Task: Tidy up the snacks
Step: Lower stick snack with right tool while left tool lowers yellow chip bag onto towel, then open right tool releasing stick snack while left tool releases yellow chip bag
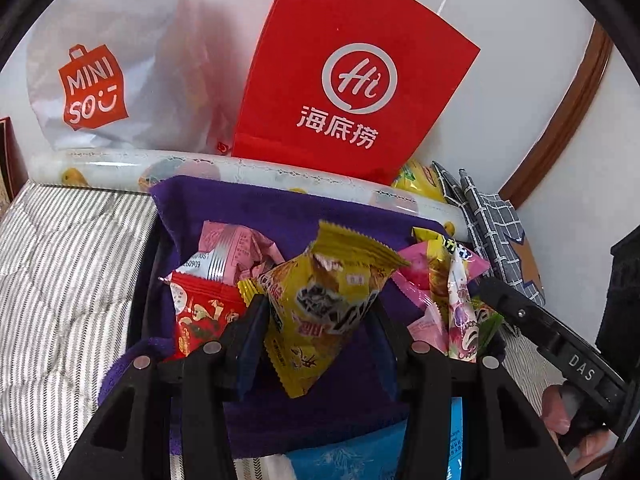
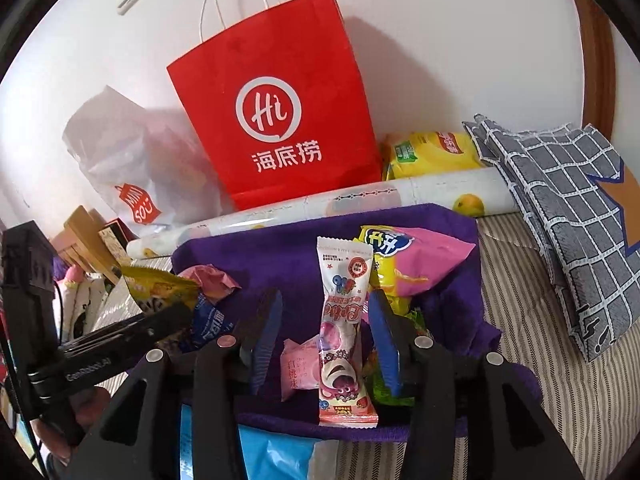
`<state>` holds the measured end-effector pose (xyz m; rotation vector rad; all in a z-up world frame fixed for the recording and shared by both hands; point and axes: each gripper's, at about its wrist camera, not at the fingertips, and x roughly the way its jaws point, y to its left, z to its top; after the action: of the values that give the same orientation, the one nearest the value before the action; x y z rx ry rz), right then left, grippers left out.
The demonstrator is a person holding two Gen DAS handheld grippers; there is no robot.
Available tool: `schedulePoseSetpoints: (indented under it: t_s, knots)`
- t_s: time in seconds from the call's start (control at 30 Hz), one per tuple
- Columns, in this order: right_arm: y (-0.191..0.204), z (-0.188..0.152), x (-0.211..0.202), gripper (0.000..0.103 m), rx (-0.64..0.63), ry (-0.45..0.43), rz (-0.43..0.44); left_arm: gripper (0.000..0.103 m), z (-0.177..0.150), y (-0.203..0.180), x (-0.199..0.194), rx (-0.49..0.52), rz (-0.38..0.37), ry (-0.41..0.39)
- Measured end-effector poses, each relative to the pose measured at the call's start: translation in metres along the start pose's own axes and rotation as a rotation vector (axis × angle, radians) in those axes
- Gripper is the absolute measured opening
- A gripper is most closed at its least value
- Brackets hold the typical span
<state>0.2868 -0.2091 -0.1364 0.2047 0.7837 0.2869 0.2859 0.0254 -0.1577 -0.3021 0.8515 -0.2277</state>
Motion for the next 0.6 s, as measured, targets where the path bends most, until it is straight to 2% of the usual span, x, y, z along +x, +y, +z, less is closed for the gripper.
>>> schedulePoseSetpoints:
  t_s: [0.13, 0.27, 0.4, 0.53, 0.6]
  knots:
    - [0.003, -0.001, -0.002, 0.045, -0.012, -0.005, 0.002, 0.048, 0.000, 0.001, 0.001, -0.002, -0.005, 0.010]
    - [0.008, -0.002, -0.003, 0.045, -0.032, -0.005, 0.005, 0.068, 0.001, 0.001, 0.001, -0.010, -0.046, 0.020]
    - [0.009, -0.002, -0.003, 0.045, -0.035, -0.002, 0.014, 0.069, 0.002, -0.001, -0.010, 0.003, -0.032, -0.024]
    - [0.011, -0.002, -0.004, 0.046, -0.040, 0.001, 0.009, 0.069, 0.004, 0.003, -0.015, -0.020, -0.043, -0.031]
    - [0.012, -0.003, -0.005, 0.049, -0.050, -0.004, 0.000, 0.069, 0.004, 0.004, -0.018, -0.026, -0.034, -0.040]
